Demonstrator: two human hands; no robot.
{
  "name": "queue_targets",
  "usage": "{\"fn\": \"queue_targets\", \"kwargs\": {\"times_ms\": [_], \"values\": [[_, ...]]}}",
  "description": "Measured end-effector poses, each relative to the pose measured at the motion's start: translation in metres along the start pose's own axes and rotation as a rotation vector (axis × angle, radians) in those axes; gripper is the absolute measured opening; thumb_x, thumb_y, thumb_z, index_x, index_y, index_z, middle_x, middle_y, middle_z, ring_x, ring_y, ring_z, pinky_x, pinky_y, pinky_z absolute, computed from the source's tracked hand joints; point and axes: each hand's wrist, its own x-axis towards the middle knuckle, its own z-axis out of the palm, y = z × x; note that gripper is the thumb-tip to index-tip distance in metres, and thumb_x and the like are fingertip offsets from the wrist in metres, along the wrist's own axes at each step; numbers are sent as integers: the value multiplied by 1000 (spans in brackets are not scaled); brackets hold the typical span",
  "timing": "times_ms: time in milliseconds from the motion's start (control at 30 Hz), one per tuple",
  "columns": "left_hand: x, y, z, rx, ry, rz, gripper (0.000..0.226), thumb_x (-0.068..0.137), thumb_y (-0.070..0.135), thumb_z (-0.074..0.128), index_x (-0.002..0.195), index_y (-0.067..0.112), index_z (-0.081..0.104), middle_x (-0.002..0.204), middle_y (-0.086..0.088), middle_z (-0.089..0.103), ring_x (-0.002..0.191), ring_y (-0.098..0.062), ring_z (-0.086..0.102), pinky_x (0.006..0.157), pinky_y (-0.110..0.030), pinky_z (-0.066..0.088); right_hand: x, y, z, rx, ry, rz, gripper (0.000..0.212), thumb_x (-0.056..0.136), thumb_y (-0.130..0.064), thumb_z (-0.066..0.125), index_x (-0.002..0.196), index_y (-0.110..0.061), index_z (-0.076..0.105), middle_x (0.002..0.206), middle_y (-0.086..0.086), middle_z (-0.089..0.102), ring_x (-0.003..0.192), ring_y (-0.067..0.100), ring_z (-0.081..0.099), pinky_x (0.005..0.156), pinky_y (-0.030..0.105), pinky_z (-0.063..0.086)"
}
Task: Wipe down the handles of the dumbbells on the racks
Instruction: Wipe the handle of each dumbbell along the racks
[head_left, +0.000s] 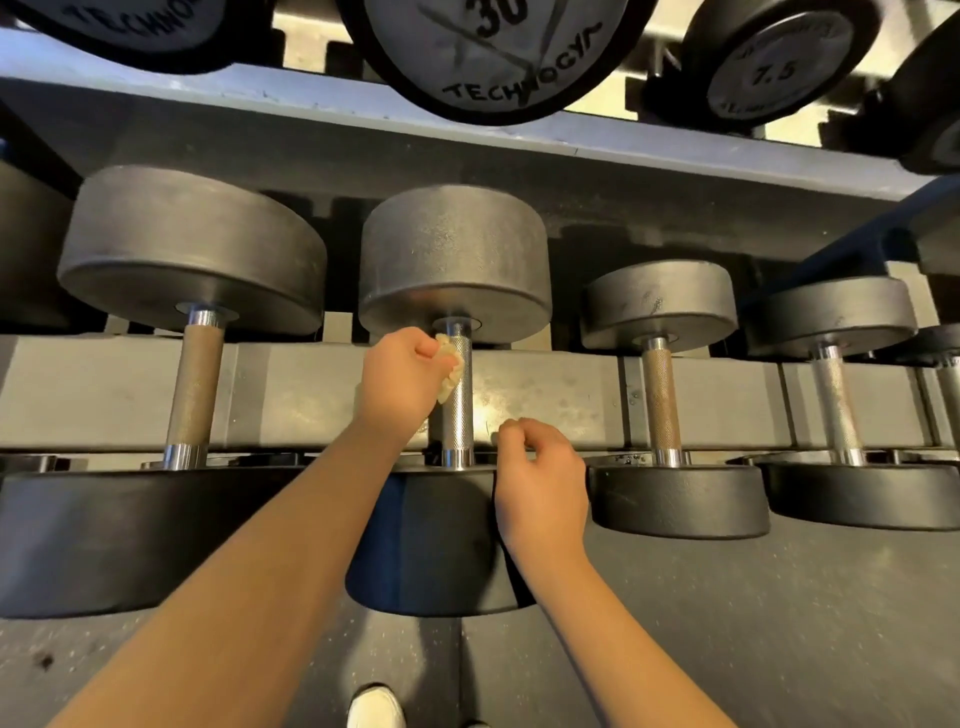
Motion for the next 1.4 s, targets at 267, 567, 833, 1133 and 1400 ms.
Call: {"fn": "queue_targets", "kwargs": {"times_ms": [267, 567, 833, 1133, 1400], "values": [[-27, -8, 3, 308, -174, -48, 34, 85, 23, 69, 62, 17, 45, 65, 4, 48, 57, -4, 45, 47, -12, 33, -2, 2, 1, 86, 37, -71, 35, 85, -34, 40, 51, -25, 35, 56, -5, 41, 56, 11, 37, 55, 30, 29], [-3, 3, 2, 2, 14, -5, 20, 85, 9, 67, 69, 16, 58, 73, -1, 60, 63, -9, 56, 43, -5, 40, -3, 2, 0, 76, 20, -55, 35, 85, -35, 39, 53, -20, 38, 56, -3, 41, 59, 13, 39, 58, 39, 35], [-11, -1, 10, 62, 20, 33, 20, 89, 8, 59, 70, 5, 54, 65, -1, 53, 58, -3, 55, 50, -10, 40, -4, -2, -4, 86, -1, -71, 33, 91, -23, 46, 64, -5, 52, 63, 11, 52, 56, 13, 38, 56, 36, 36], [-4, -3, 5, 153, 70, 132, 15, 85, 16, 69, 100, 11, 69, 101, -1, 61, 86, -11, 58, 69, -13, 41, -5, -2, -3, 155, -2, -54, 37, 91, -20, 46, 54, -15, 43, 53, 1, 42, 54, 9, 33, 54, 32, 29], [-5, 1, 10, 436, 96, 341, 17, 91, 20, 61, 97, 6, 69, 98, -5, 54, 85, -18, 52, 72, -28, 39, -3, 2, -2, 153, 11, -63, 40, 91, -20, 47, 52, -20, 39, 51, -3, 39, 52, 9, 33, 52, 27, 26]]}}
